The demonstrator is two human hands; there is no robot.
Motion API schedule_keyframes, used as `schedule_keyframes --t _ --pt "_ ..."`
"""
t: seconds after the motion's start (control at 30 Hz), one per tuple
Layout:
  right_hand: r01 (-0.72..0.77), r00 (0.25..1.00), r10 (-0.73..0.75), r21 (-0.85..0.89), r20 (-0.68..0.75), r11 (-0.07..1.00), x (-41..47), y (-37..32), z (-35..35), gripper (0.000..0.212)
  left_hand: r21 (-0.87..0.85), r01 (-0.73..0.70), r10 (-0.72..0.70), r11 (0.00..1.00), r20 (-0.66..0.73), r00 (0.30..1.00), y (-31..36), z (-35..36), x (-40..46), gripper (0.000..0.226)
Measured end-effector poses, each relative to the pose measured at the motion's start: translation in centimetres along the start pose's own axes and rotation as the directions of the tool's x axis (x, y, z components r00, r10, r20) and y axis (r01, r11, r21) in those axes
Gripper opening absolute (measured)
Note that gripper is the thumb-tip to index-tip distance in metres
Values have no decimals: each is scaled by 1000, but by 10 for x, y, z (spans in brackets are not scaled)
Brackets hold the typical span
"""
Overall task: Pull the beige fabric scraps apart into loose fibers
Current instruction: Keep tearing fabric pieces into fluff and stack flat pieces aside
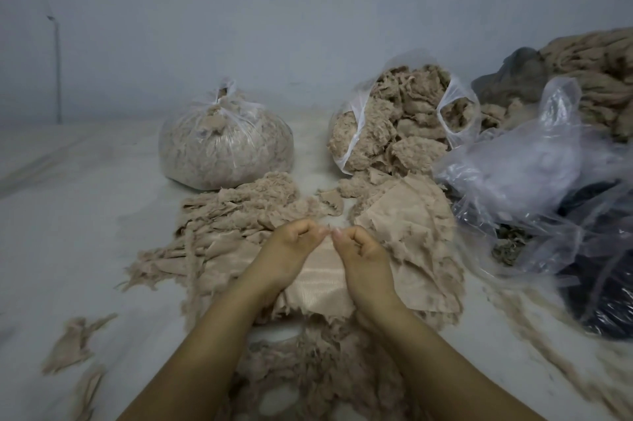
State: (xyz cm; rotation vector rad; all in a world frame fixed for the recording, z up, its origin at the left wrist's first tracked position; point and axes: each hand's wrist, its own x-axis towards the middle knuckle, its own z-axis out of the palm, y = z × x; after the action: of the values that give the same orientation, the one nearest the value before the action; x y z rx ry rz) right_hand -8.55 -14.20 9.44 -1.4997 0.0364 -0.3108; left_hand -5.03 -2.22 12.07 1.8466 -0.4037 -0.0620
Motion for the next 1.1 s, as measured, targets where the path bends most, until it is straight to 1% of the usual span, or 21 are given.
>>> schedule_keyframes --t 0.07,0.13,0.2,0.27,0.3,0.37,0.4,0.5,0.6,0.63,0.67,0.7,0.77,0.8,0.83,0.87,0.9,0.97,1.03,1.1 --pt "1 1000 -2 -12 -25 1000 -1 0 -1 27 9 -21 20 1000 10 1000 -2 -2 0 25" --pt "-34 999 34 7 -32 999 -2 0 -3 28 -25 -2 4 1000 49 999 -4 -2 -1 24" --pt "-47 999 48 8 -10 999 -2 -1 -3 35 -51 24 -18 998 100 995 -5 -2 -3 23" --pt "-38 999 39 -43 26 998 0 -2 -1 44 -82 39 -27 996 150 988 -5 -2 -4 24" --pt "-31 999 34 -77 42 997 0 -3 -1 42 -94 38 -22 995 174 985 -4 -3 -5 24" --pt "2 998 3 -98 56 995 2 -5 -4 30 -74 8 6 997 190 982 -2 -3 -8 26" --pt "19 999 -15 -91 41 996 3 -4 -6 28 -44 -10 18 999 178 984 -1 -3 -9 29" --pt "32 998 -35 -77 -42 996 8 4 -8 38 37 -25 20 999 134 991 -2 -4 -8 35" --pt "-75 981 78 25 -175 997 12 11 -10 35 52 -20 15 998 86 996 -2 -8 -5 33" --pt "-99 976 107 52 -188 994 14 11 -14 35 37 -5 2 999 70 998 -3 -10 -4 32" --pt "-112 979 120 55 -165 992 14 11 -18 38 29 7 -9 1000 68 998 -3 -13 -4 30" --pt "-130 986 134 53 -102 990 14 10 -19 43 34 11 -14 999 75 997 -3 -14 -4 29" --pt "-166 983 161 54 91 985 10 7 -13 54 47 3 -7 999 90 996 -3 -10 -4 29" --pt "-162 973 153 42 171 986 7 7 -7 55 32 8 -10 999 81 997 -2 -7 -4 28" --pt "-152 970 143 31 196 988 4 8 -2 50 6 16 -16 1000 61 998 -2 -4 -4 28" --pt "-141 976 133 38 170 989 3 8 1 45 -3 17 -17 1000 37 999 -3 -3 -3 28" --pt "-117 988 112 45 108 992 3 7 2 40 17 11 -11 1000 16 1000 -4 -4 -3 29" --pt "-61 998 62 80 -6 995 5 4 -3 32 106 1 1 994 -16 1000 -9 -10 -1 32" --pt "-32 999 34 104 -24 994 5 2 -5 27 156 18 -6 988 -77 997 -13 -17 2 33" --pt "-25 999 28 103 -33 994 3 2 -3 23 181 43 -8 982 -188 982 -15 -21 7 35"
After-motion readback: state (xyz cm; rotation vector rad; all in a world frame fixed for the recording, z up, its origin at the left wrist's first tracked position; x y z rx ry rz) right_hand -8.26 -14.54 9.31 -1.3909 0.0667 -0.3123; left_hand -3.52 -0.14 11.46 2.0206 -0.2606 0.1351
